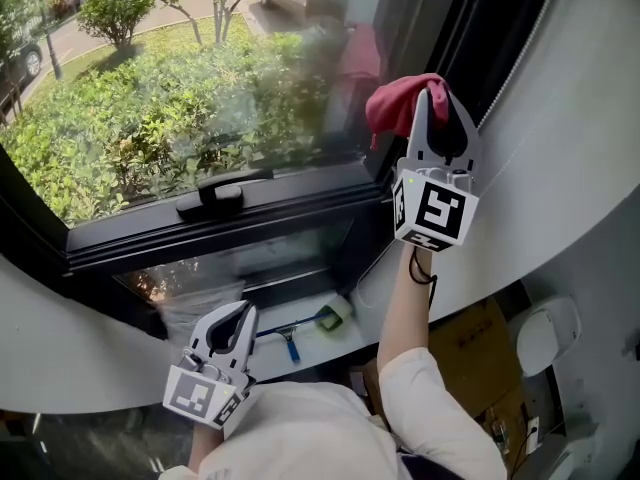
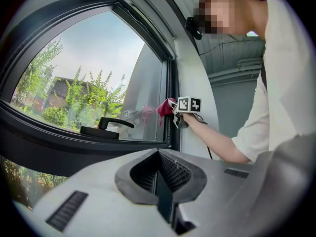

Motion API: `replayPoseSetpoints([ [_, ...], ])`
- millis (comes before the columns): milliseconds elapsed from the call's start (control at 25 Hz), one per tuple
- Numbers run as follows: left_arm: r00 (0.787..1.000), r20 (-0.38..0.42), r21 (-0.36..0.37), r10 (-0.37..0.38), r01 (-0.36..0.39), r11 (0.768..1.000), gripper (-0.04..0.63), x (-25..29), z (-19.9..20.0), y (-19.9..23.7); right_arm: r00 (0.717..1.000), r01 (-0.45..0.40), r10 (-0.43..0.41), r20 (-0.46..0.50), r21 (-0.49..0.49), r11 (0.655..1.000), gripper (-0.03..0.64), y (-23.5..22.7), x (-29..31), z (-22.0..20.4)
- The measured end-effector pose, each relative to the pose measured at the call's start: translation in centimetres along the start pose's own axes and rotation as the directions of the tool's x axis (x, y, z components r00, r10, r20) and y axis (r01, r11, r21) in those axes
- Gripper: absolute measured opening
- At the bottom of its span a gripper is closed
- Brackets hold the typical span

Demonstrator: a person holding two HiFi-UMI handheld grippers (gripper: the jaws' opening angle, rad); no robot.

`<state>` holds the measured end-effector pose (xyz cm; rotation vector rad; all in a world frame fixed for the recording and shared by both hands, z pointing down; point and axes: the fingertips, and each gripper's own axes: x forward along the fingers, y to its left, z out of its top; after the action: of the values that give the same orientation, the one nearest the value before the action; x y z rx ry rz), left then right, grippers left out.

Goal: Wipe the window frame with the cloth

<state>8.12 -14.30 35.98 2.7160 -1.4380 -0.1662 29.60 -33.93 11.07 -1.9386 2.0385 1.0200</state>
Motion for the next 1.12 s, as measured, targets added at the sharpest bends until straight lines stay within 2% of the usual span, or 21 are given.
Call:
replayPoseSetpoints([
  [1120,1.000,-0.006,-0.003,0.001,-0.001,1.000,0.011,-0.3,-0.2,-0.1,0.998,-0.027,0.027,-0.051,-0.003,1.000,0.092,1.3,-1.8,-2.6],
])
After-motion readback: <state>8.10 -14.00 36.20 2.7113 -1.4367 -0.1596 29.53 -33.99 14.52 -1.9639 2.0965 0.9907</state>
